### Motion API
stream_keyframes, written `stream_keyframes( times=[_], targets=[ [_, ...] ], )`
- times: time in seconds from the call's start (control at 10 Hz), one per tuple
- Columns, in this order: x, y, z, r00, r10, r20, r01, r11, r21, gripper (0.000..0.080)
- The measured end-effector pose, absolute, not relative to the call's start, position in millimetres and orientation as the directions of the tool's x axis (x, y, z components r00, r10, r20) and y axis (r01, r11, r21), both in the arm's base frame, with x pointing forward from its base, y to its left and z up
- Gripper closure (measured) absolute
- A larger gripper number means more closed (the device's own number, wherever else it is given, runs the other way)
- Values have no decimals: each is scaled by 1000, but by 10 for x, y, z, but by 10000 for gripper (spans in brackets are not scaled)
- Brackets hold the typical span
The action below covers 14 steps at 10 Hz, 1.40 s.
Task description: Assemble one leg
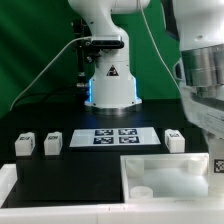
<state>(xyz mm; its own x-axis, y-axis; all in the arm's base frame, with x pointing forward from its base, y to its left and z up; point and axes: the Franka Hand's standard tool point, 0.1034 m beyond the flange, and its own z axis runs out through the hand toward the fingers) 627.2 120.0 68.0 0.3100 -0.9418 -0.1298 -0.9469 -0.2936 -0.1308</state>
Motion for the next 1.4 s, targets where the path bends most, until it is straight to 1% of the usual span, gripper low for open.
stream_keyframes(
  times=[0.1, 0.2, 0.4, 0.5, 0.6, 0.7, 0.8, 0.9, 1.1, 1.2, 1.4],
  targets=[
    [6293, 1127, 688, 478, -873, -94, -874, -463, -148, 150],
    [6298, 1109, 687, 588, -806, -68, -804, -574, -156, 150],
    [6296, 1106, 681, 731, -681, -37, -677, -718, -165, 150],
    [6294, 1110, 682, 792, -610, -20, -604, -780, -162, 150],
    [6294, 1134, 696, 889, -458, 12, -453, -883, -127, 150],
    [6304, 1148, 704, 939, -343, 36, -337, -935, -106, 150],
    [6309, 1123, 700, 948, -315, 40, -309, -945, -105, 150],
    [6308, 1125, 700, 939, -342, 37, -336, -936, -106, 150],
    [6308, 1125, 699, 932, -360, 35, -354, -929, -107, 416],
    [6307, 1130, 699, 888, -459, 21, -454, -884, -114, 508],
    [6307, 1114, 695, 767, -642, -6, -638, -761, -117, 508]
  ],
)
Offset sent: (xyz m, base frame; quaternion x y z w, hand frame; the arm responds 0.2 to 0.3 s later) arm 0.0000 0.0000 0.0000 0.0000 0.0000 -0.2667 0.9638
